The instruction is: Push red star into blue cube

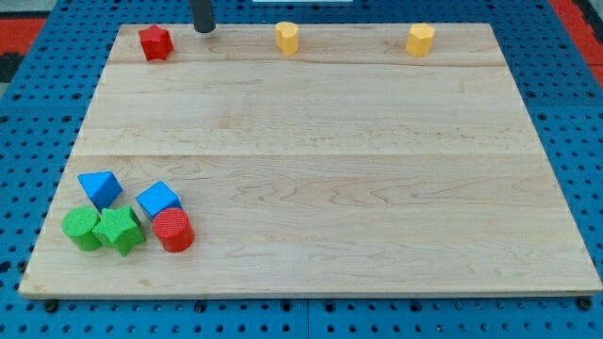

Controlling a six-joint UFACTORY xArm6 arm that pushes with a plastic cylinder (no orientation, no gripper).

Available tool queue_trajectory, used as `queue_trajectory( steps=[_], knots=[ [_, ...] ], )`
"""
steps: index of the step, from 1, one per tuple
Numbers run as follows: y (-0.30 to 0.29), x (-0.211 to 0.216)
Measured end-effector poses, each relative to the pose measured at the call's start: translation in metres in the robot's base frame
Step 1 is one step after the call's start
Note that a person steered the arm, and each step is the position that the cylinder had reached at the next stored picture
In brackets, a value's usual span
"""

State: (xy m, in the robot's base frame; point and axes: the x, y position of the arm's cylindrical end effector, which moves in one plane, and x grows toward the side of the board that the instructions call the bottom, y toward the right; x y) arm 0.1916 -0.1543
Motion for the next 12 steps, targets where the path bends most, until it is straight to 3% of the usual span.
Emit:
queue_trajectory(
  steps=[2, 3, 4, 5, 6, 7, 10, 12],
  knots=[
    [-0.085, 0.009],
    [-0.069, 0.065],
    [-0.047, 0.09],
    [-0.032, 0.055],
    [-0.01, 0.127],
    [-0.011, 0.166],
    [-0.042, 0.153],
    [-0.047, 0.21]
  ],
)
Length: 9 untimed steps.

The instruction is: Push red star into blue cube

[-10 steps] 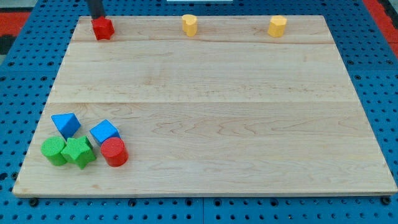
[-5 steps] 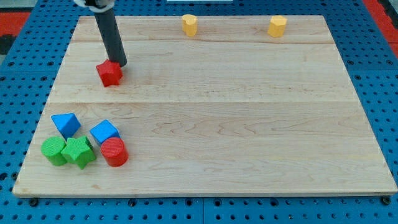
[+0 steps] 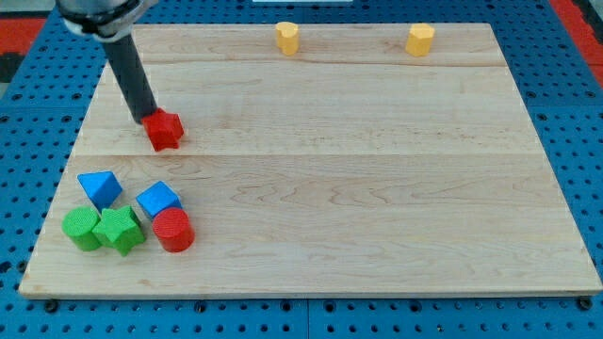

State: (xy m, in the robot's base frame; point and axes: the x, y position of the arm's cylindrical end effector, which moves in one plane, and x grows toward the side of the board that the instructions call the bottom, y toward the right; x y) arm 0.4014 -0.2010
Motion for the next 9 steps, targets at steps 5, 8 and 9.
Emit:
queue_trajectory(
  steps=[5, 8, 9],
  knots=[
    [0.044, 0.04],
    [0.103, 0.032],
    [0.047, 0.049]
  ],
)
